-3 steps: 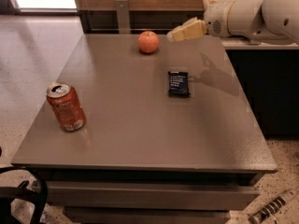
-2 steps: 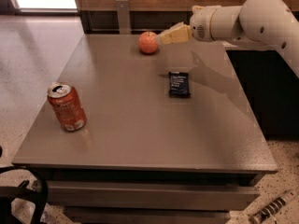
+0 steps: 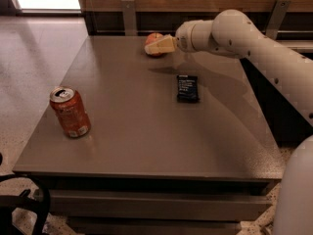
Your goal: Move apple near coke can
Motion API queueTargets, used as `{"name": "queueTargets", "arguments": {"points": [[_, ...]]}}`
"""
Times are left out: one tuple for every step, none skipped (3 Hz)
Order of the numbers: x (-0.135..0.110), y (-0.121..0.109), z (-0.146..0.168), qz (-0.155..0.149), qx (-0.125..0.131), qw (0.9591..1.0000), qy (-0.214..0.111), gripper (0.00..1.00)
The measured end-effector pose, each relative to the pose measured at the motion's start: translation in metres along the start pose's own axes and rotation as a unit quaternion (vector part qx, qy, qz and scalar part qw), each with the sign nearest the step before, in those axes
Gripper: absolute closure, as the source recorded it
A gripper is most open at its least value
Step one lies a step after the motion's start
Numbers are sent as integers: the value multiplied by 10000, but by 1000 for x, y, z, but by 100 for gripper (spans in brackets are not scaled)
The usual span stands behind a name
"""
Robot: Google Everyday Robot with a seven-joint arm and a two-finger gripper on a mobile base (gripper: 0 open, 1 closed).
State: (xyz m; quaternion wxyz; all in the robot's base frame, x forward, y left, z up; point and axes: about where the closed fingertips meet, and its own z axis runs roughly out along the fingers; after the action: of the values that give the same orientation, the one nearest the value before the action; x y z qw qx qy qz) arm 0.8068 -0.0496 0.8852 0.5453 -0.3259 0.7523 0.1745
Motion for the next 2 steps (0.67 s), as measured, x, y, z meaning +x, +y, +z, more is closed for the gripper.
{"name": "queueTargets", "arguments": {"points": [[12, 2, 31, 152, -96, 9998, 58, 0], [18, 0, 49, 228, -162, 9996, 15, 4]]}}
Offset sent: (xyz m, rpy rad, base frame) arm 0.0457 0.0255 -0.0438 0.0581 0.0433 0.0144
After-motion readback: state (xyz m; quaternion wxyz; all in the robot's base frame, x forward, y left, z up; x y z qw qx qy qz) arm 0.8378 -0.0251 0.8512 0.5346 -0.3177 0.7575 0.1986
